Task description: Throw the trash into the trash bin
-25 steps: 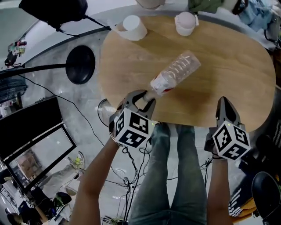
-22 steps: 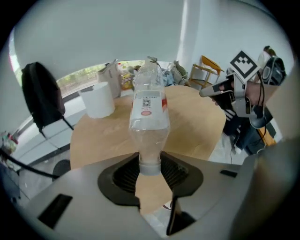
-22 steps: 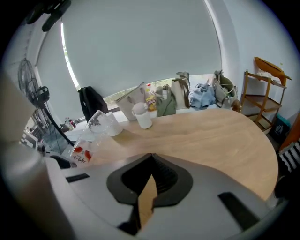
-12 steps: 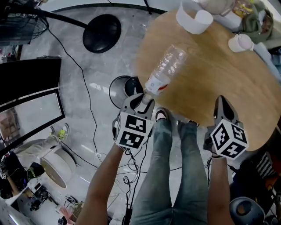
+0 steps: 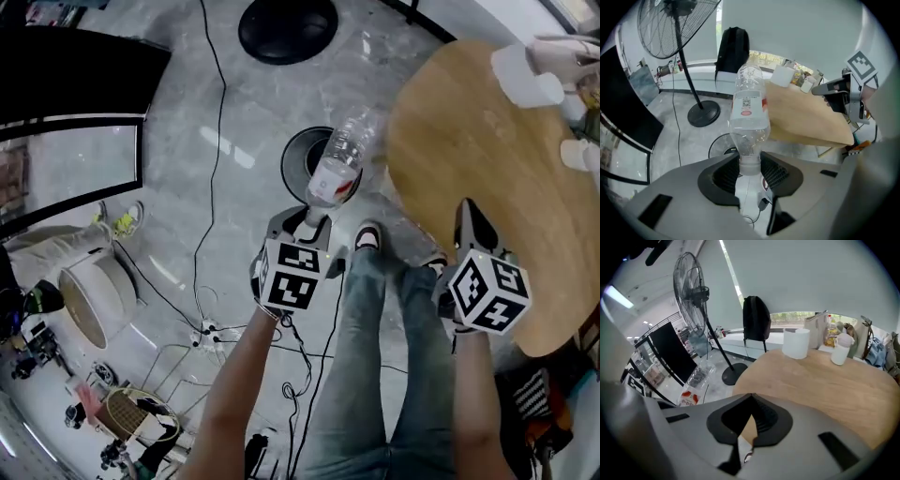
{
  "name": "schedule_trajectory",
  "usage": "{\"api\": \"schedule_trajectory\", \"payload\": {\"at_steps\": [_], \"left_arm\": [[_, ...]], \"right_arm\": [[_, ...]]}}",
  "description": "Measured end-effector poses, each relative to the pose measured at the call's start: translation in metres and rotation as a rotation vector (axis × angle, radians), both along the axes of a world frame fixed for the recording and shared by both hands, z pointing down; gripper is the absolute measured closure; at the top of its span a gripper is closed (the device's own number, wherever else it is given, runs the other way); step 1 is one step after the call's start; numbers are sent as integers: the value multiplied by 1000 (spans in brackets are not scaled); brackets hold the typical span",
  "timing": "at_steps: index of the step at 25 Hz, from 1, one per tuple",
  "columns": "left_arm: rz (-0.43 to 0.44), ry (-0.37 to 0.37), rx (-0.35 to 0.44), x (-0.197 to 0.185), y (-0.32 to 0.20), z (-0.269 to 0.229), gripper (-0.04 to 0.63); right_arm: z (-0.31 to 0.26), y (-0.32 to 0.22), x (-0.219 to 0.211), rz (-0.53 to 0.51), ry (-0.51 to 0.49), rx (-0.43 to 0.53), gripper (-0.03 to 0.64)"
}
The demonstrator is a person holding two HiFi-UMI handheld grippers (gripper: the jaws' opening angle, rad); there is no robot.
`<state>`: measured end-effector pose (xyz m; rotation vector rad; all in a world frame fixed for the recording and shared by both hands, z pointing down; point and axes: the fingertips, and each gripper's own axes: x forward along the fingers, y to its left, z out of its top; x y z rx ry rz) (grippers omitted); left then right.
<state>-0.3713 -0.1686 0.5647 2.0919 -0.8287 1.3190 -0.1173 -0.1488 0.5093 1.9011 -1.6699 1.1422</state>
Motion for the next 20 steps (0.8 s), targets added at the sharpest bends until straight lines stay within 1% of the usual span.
{"api": "schedule_trajectory", "payload": {"at_steps": [3, 8, 11, 14, 16, 18, 20], "left_arm": [[-65, -17, -49, -25, 7, 30, 448], [-152, -59, -159, -66, 31, 74, 448], [-191, -77, -204, -77, 44, 97, 448], [-211, -90, -239, -79, 50, 118, 448], [-216, -76, -259, -75, 52, 125, 446], [-245, -35, -266, -71, 47, 126, 435], [-278, 20, -293, -66, 42, 124, 343]], "right_arm": [[11, -15, -24, -57, 2, -12, 611], [17, -22, -59, -128, 13, -52, 611], [24, -24, -67, -159, 18, -73, 611], [37, -24, -66, -174, 20, -77, 611], [41, -23, -65, -174, 20, -76, 611], [42, -22, -63, -169, 19, -77, 611], [42, -21, -61, -162, 17, -78, 611]]}}
